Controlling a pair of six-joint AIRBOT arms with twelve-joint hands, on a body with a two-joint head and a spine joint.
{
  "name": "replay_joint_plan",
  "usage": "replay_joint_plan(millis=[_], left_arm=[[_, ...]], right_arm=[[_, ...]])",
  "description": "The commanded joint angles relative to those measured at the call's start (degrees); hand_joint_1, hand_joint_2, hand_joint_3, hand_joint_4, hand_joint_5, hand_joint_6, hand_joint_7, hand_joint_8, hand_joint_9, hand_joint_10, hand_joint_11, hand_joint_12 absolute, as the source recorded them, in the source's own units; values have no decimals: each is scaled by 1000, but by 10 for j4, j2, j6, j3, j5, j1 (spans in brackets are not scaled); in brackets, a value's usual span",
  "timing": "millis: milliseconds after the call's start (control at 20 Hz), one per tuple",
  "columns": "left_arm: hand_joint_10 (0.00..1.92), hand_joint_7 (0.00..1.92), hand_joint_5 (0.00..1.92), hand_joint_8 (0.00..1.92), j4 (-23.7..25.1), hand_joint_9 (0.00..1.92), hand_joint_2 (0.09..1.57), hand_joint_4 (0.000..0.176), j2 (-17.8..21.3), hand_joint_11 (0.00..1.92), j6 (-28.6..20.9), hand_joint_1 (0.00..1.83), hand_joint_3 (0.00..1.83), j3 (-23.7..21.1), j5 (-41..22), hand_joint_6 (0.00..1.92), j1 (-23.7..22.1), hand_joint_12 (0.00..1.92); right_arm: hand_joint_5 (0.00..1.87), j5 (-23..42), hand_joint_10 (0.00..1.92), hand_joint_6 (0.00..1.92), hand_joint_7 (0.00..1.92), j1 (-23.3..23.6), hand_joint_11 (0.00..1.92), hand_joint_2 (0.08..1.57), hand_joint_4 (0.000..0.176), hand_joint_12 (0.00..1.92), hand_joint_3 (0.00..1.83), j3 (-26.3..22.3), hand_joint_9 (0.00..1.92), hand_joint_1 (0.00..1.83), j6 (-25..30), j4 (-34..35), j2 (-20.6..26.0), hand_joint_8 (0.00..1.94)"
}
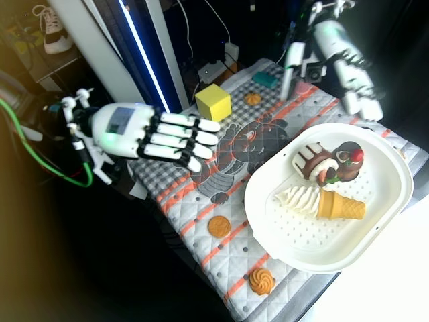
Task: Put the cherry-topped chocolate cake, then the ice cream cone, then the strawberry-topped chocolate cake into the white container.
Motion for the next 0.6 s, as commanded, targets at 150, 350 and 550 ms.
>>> replay_joint_plan(millis=[150,350,550], left_arm=[[0,0,0,0,5,0,1266,176,56,0,-60,587,21,-50,-202,0,83,295],[3,0,0,0,0,17,1278,114,81,0,-80,559,0,-93,-324,0,168,478],[12,19,0,4,-7,84,1292,129,90,0,-95,581,3,-113,-398,0,218,563]], right_arm=[[0,84,348,0,44,4,0,1209,0,1051,2,-3,0,674,3,6,11,8],[0,112,257,0,0,1,0,1196,0,952,0,-5,0,667,3,19,16,0],[0,142,210,0,0,0,0,1194,6,898,0,-5,0,694,1,27,20,0]])
